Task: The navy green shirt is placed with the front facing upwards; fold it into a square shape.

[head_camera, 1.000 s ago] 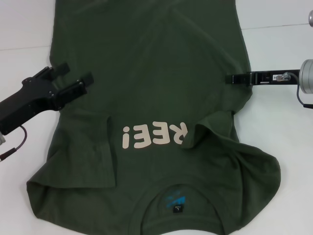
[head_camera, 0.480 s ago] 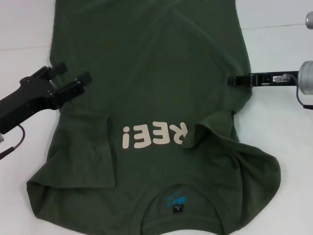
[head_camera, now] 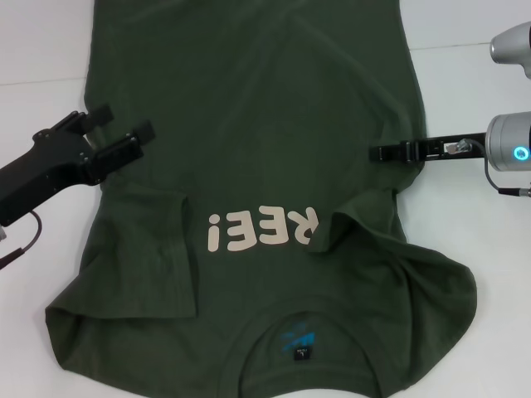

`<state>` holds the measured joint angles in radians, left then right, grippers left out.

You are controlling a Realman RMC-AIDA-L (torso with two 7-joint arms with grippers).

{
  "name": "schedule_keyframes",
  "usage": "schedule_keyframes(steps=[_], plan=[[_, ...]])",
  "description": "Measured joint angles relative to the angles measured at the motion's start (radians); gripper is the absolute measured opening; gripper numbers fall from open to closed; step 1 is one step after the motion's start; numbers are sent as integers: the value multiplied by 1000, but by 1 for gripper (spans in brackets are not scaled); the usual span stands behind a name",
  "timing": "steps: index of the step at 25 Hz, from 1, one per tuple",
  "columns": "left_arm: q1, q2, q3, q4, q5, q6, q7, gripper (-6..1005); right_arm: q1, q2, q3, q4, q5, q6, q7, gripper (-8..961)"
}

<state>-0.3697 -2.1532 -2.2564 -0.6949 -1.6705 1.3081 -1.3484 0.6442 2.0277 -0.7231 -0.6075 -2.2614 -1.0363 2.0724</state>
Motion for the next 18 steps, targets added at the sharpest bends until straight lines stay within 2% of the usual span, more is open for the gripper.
schedule_keyframes(steps=[5,10,18], plan=[[0,-1,0,0,0,-10,1,876,1,1,-1,0,0,-3,0,493],[0,-2,0,1,0,-16,2,875,2,2,-1,0,1,-3,-8,281],[-2,-5,1,2,0,-24,5,876,-4,11,8,-10,12,28,-22,54]])
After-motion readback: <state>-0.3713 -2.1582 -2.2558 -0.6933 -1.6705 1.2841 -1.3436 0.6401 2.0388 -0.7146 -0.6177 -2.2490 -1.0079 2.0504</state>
